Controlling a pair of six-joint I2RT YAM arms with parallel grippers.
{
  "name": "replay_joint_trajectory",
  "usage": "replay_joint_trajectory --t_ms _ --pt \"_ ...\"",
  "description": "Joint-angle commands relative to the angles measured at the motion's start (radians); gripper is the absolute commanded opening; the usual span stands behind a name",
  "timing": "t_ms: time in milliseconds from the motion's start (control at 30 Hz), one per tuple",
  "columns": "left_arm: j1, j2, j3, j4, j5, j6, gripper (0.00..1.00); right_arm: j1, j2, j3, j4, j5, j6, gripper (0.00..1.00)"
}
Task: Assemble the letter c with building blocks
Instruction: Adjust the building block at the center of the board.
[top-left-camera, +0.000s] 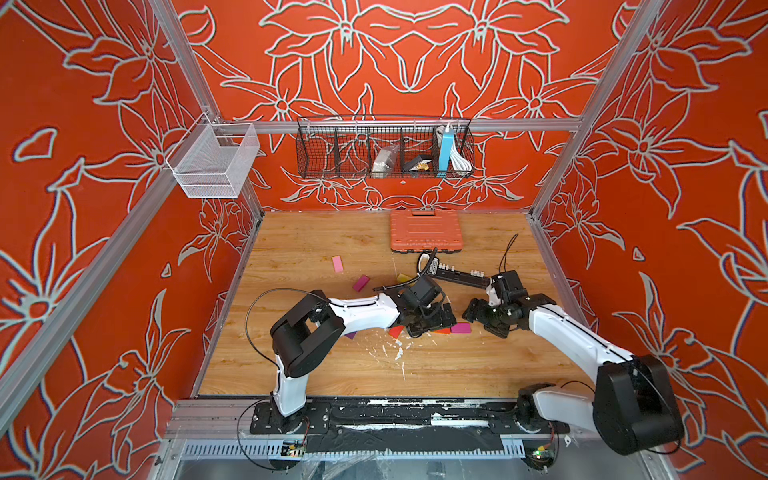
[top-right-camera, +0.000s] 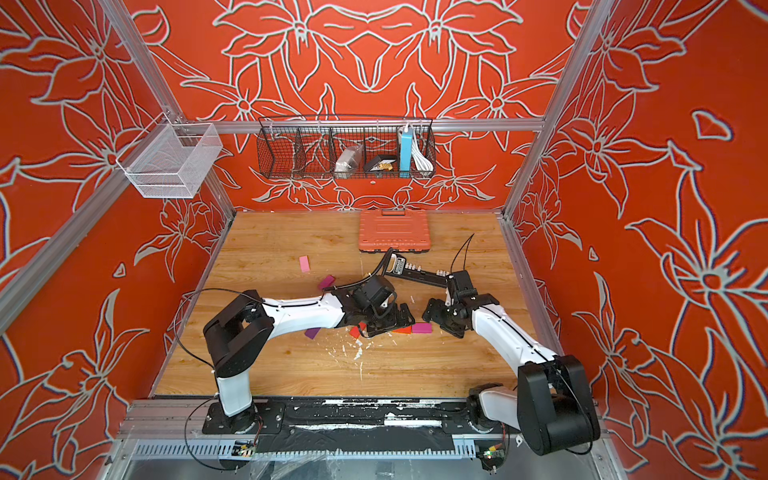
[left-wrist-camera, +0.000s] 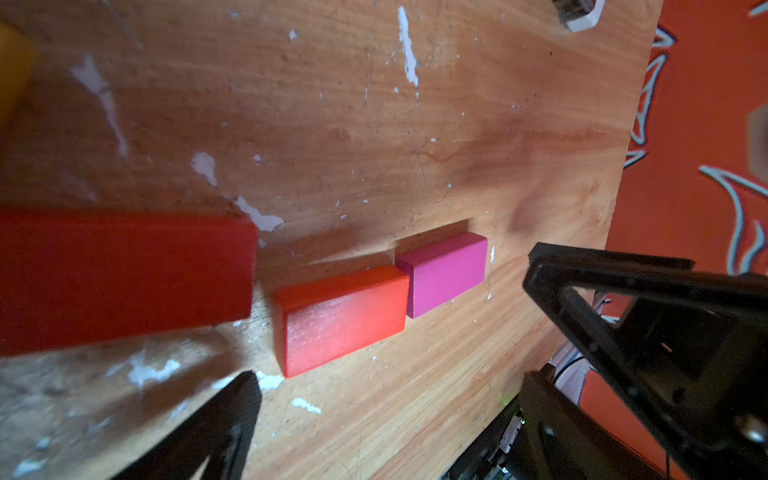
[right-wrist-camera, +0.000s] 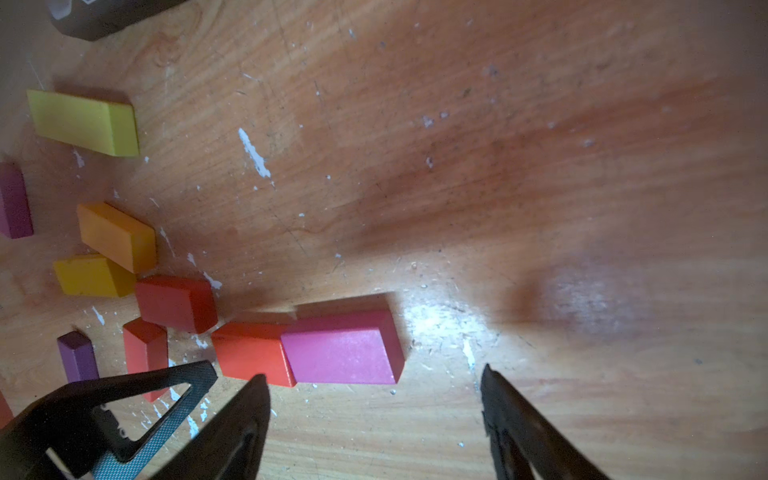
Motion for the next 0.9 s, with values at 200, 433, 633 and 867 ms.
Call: replay_joint_trajectory --t_ms 200,433,633,867 --pt "-0.021 0.035 0.043 0.016 0.011 -0.013 0.98 -0.013 -0.006 -0.016 0.005 -0.013 0.003 0.82" --pt "-0.027 0.041 0.049 0.024 0.012 -0.015 0.98 -0.014 0.017 -0.018 0.024 -0.037 -0.008 0.82" --pt "-0.027 0.038 0.042 0.033 0.011 -0.017 0.98 -0.014 0.045 -0.019 0.044 -0.076 -0.02 0.81" --pt "-0.027 0.038 0.037 0.039 0.006 -0.014 0.98 -0.013 0.075 -0.017 0.071 -0.119 -0.024 0.8"
